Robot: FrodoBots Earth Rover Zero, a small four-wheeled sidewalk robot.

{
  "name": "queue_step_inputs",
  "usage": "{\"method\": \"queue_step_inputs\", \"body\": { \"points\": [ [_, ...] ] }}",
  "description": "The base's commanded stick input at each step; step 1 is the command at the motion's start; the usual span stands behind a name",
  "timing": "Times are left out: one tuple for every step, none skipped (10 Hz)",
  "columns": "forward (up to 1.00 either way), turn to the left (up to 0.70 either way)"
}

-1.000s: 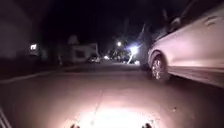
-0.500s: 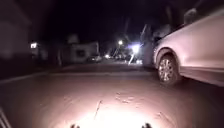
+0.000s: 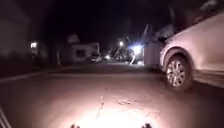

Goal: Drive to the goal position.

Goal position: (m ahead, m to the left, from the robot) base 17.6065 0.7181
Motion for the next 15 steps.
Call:
{"method": "queue_step_inputs", "body": {
  "points": [
    [0.7, 0.0],
    [0.7, 0.0],
    [0.7, -0.01],
    [0.7, -0.35],
    [0.7, -0.35],
    [0.7, -0.35],
    [0.7, 0.0],
    [0.7, 0.0],
    [0.7, 0.0],
    [0.7, 0.0],
    [0.7, 0.0],
    [0.7, 0.0],
    [0.7, 0.0],
    [0.7, 0.0],
    [0.7, 0.0]
  ]
}}
